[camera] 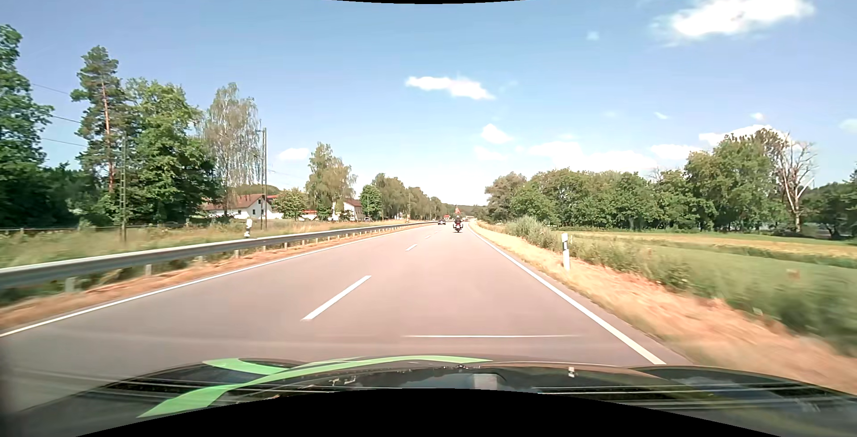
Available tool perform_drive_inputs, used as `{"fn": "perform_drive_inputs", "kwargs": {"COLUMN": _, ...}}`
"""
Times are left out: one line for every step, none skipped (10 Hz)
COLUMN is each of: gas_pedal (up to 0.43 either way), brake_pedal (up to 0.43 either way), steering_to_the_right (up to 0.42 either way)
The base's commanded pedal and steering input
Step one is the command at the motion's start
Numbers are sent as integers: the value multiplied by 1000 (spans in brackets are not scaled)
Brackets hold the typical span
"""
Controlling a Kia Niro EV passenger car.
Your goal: Follow the waypoints while adhering to traffic rules and regulations
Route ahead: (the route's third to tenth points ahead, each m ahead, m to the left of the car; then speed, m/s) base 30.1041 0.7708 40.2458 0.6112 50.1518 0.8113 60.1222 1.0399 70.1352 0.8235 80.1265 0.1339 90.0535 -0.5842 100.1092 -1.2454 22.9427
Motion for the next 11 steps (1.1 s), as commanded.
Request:
{"fn": "perform_drive_inputs", "kwargs": {"gas_pedal": 209, "brake_pedal": 0, "steering_to_the_right": 1}}
{"fn": "perform_drive_inputs", "kwargs": {"gas_pedal": 209, "brake_pedal": 0, "steering_to_the_right": 1}}
{"fn": "perform_drive_inputs", "kwargs": {"gas_pedal": 220, "brake_pedal": 0, "steering_to_the_right": 1}}
{"fn": "perform_drive_inputs", "kwargs": {"gas_pedal": 220, "brake_pedal": 0, "steering_to_the_right": 1}}
{"fn": "perform_drive_inputs", "kwargs": {"gas_pedal": 220, "brake_pedal": 0, "steering_to_the_right": 1}}
{"fn": "perform_drive_inputs", "kwargs": {"gas_pedal": 228, "brake_pedal": 0, "steering_to_the_right": 1}}
{"fn": "perform_drive_inputs", "kwargs": {"gas_pedal": 240, "brake_pedal": 0, "steering_to_the_right": 1}}
{"fn": "perform_drive_inputs", "kwargs": {"gas_pedal": 248, "brake_pedal": 0, "steering_to_the_right": 1}}
{"fn": "perform_drive_inputs", "kwargs": {"gas_pedal": 248, "brake_pedal": 0, "steering_to_the_right": 1}}
{"fn": "perform_drive_inputs", "kwargs": {"gas_pedal": 240, "brake_pedal": 0, "steering_to_the_right": 1}}
{"fn": "perform_drive_inputs", "kwargs": {"gas_pedal": 240, "brake_pedal": 0, "steering_to_the_right": 1}}
